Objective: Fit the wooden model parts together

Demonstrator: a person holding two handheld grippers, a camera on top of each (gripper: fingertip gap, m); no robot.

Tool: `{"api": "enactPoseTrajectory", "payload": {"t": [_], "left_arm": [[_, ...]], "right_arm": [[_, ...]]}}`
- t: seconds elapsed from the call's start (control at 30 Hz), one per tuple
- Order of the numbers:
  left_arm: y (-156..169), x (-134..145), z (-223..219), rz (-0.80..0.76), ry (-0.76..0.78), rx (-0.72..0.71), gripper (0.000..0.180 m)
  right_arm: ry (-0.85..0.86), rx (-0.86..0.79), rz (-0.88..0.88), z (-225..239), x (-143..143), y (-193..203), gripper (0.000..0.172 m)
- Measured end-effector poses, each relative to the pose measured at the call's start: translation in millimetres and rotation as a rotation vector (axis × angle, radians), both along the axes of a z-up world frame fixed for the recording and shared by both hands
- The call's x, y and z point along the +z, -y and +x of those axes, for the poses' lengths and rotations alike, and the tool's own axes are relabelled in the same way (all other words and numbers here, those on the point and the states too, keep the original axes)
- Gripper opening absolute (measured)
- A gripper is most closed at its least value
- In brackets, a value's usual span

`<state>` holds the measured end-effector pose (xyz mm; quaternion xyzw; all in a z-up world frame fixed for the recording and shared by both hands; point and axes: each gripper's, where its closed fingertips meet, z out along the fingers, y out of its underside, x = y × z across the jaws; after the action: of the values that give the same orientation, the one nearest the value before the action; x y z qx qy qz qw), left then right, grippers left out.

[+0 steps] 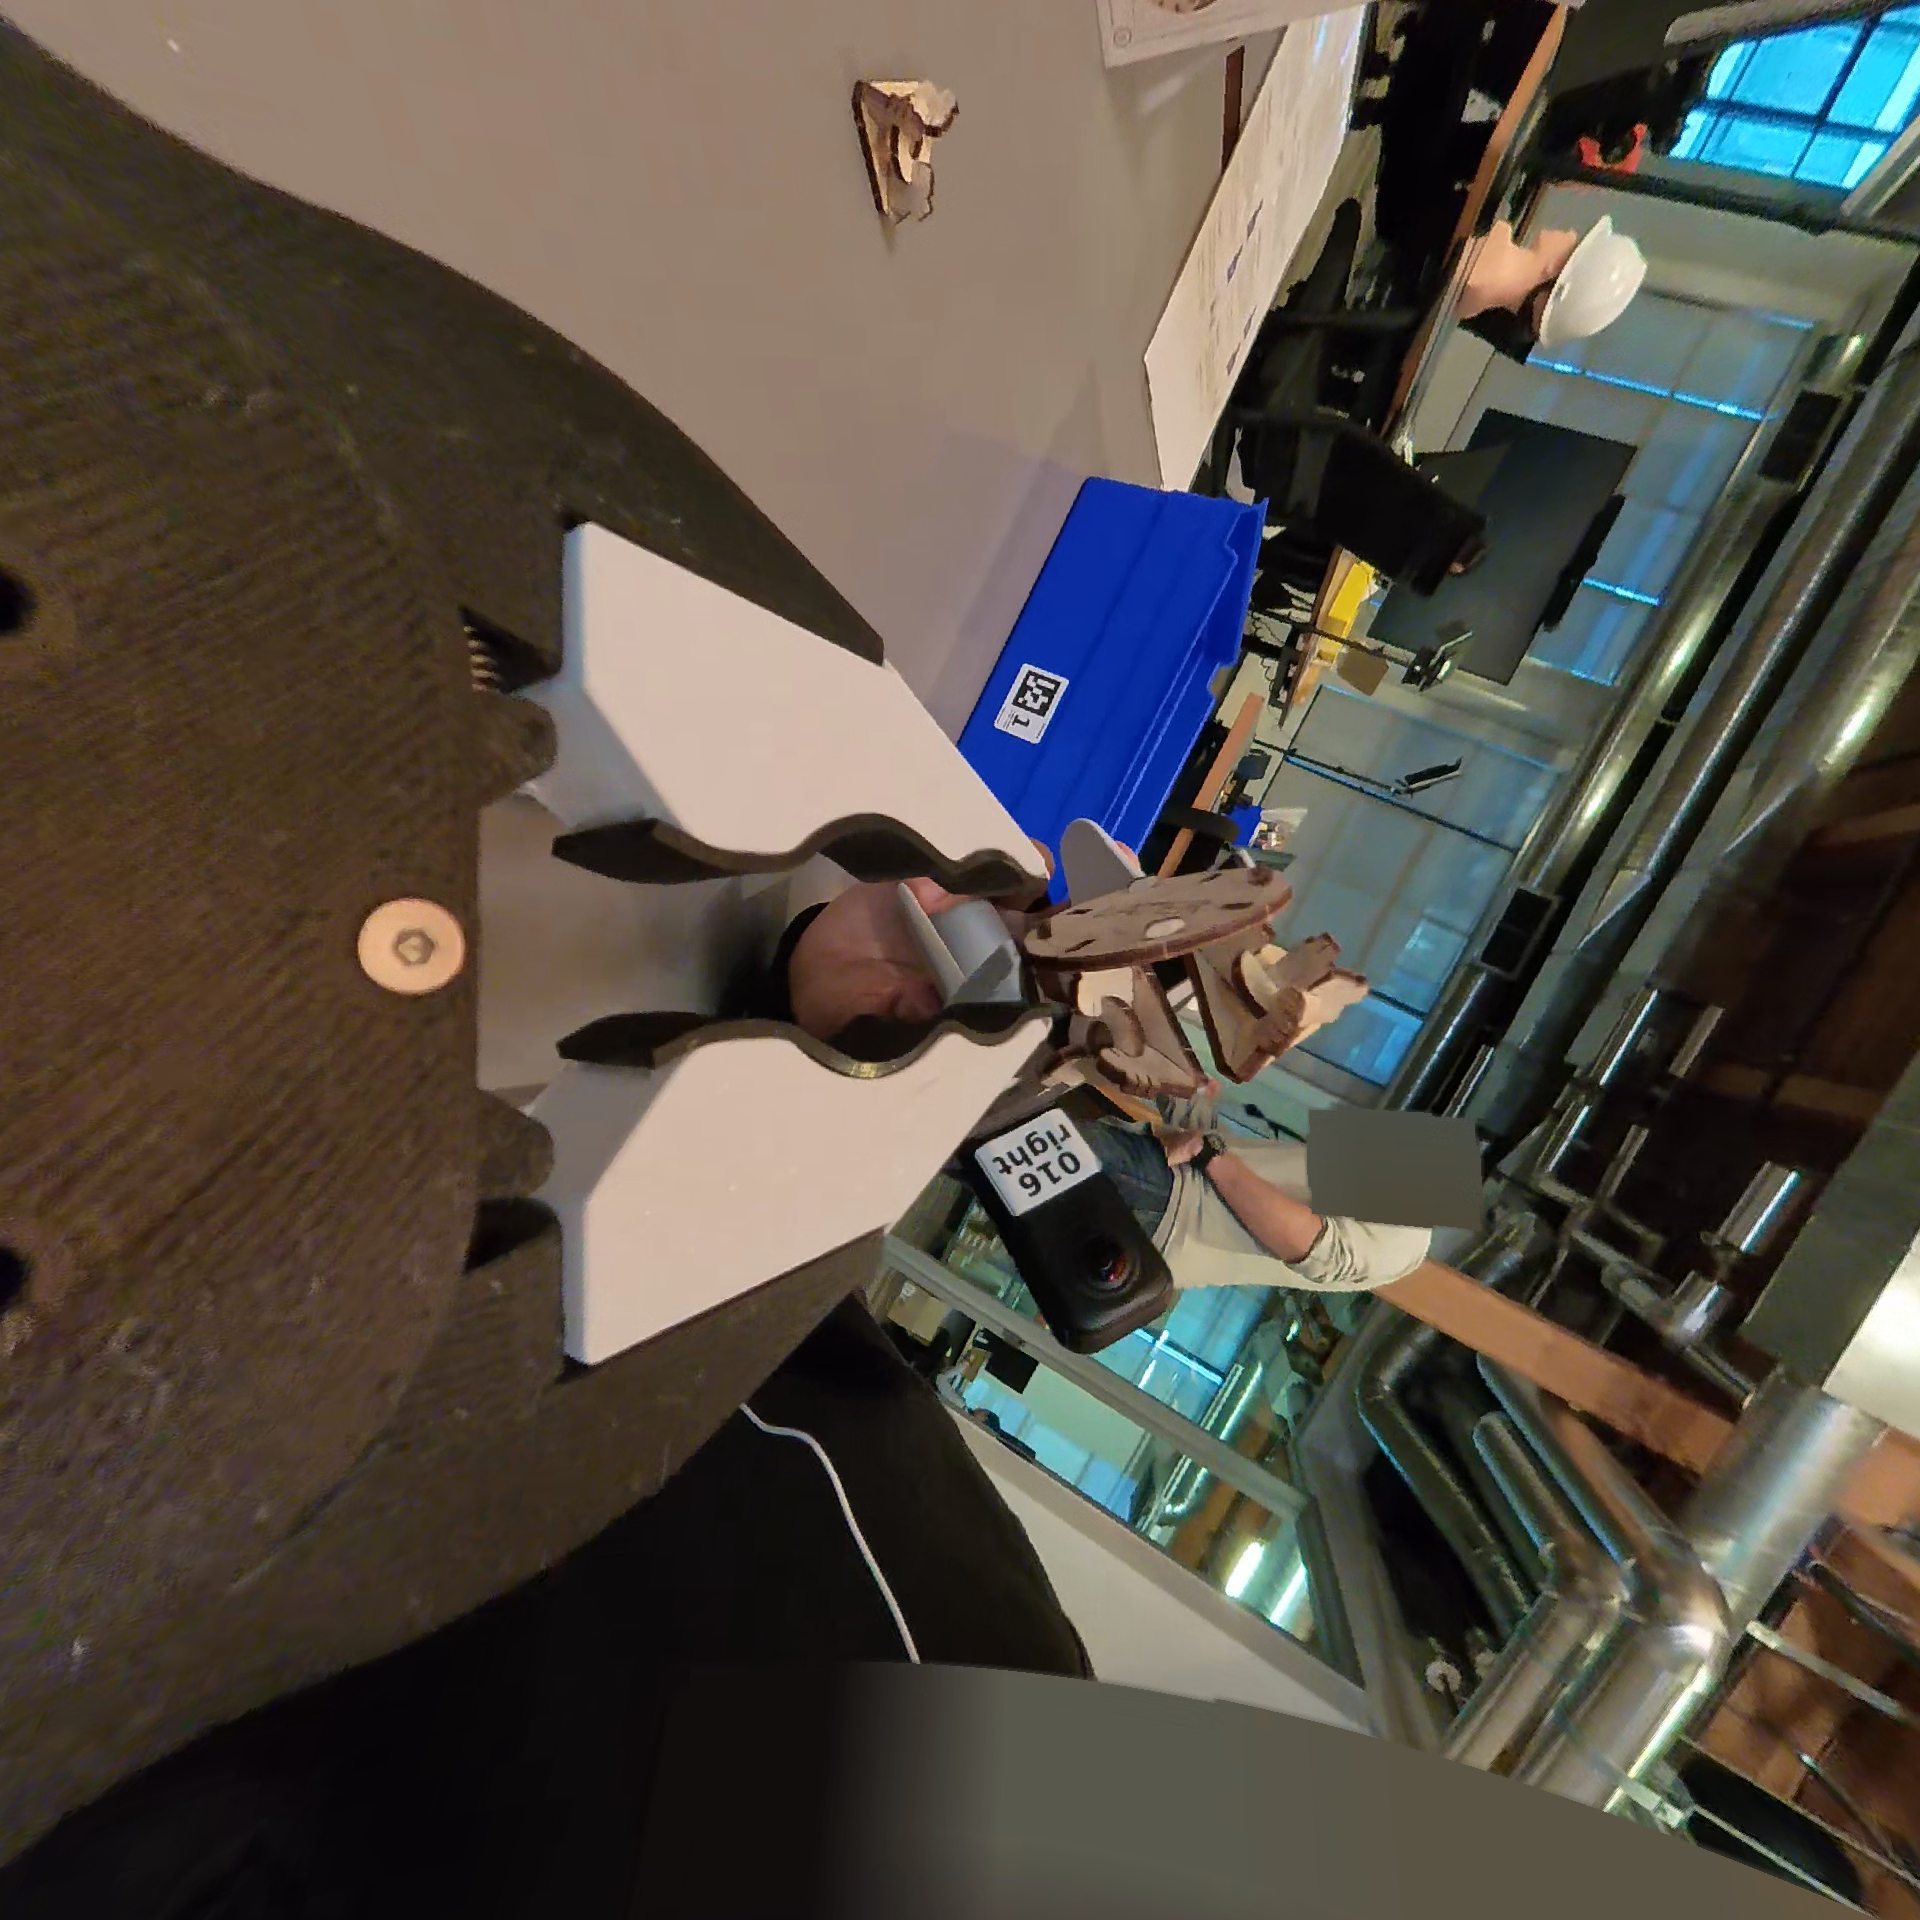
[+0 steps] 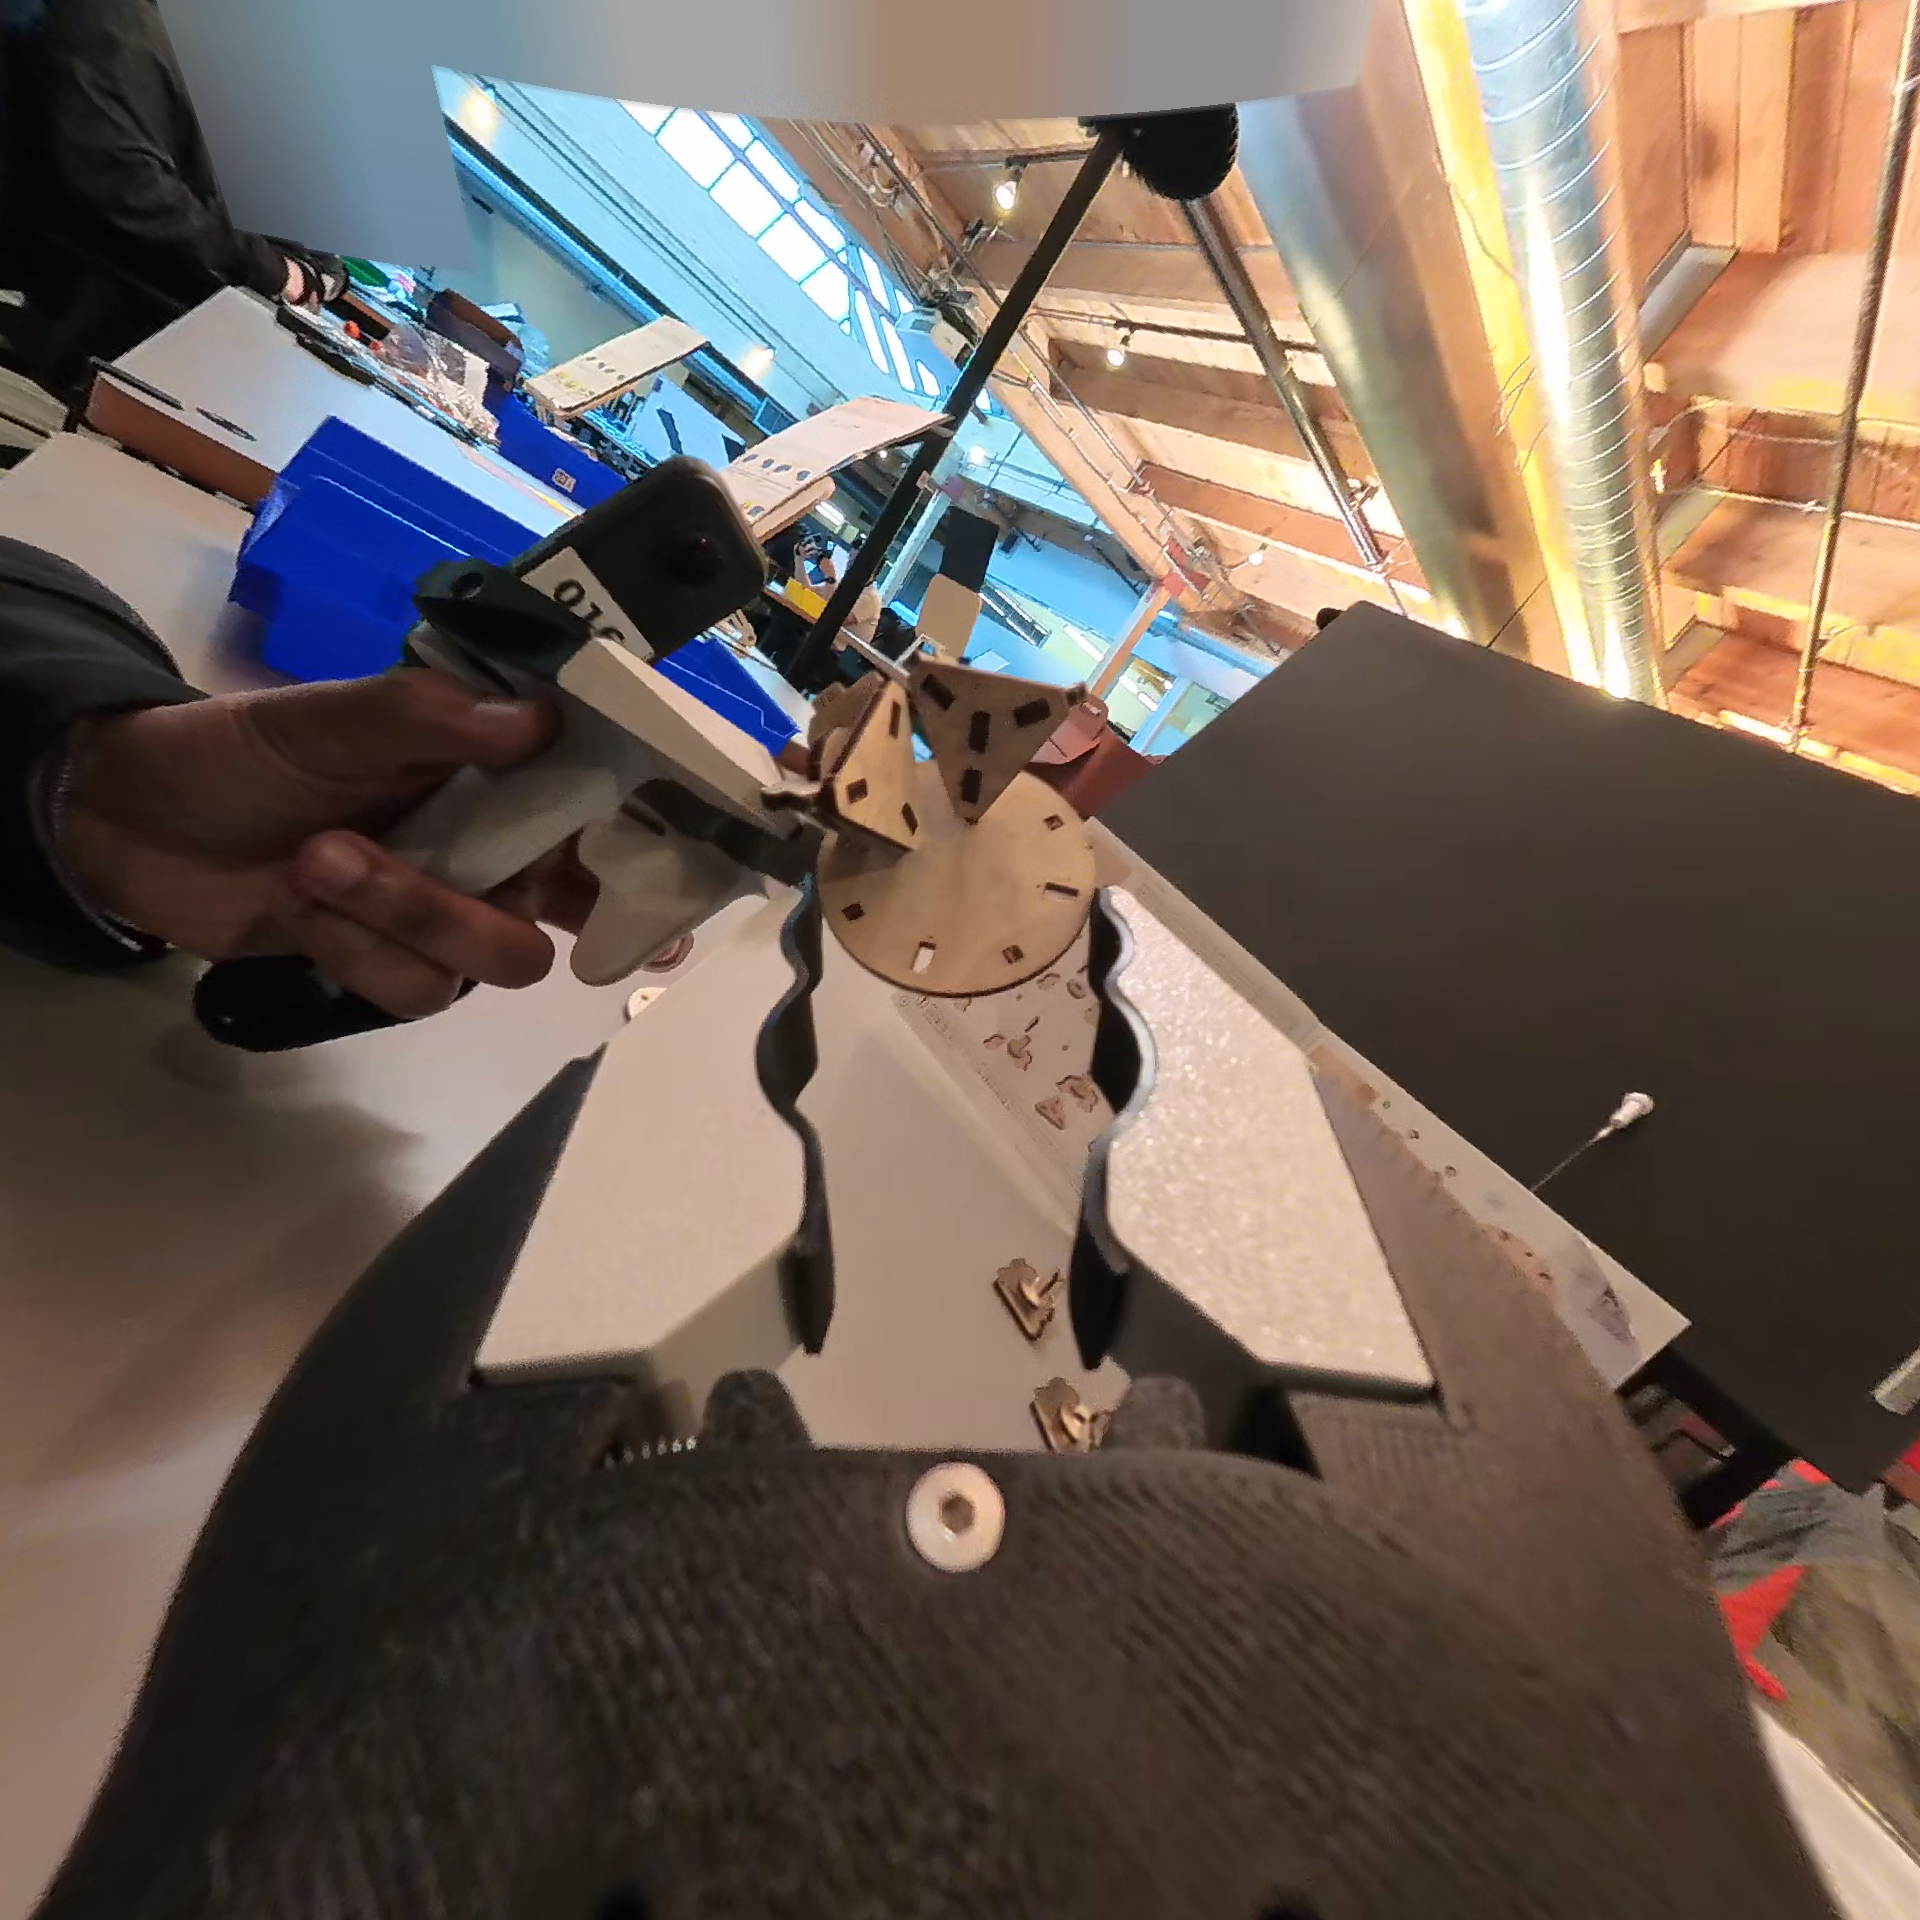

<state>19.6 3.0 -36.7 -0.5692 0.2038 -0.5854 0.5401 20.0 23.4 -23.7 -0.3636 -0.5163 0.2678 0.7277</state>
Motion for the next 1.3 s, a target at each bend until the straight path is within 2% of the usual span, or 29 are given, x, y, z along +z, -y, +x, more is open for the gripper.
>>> {"api": "enactPoseTrajectory", "payload": {"t": [0.3,0.73,1.3], "left_arm": [[2.8,3.5,-0.4,0.081,-0.038,0.054,0.015],[3.5,2.4,-1.3,0.16,-0.1,0.106,0.011],[9.9,6.8,0.3,0.156,-0.084,0.031,0.009]], "right_arm": [[0.025,-0.039,0.079,-4.3,-3.6,3.7,0.05],[0.035,-0.024,0.056,-4.8,-5.3,3.8,0.05],[0.028,0.042,-0.01,-3.0,-3.0,8.1,0.05]]}}
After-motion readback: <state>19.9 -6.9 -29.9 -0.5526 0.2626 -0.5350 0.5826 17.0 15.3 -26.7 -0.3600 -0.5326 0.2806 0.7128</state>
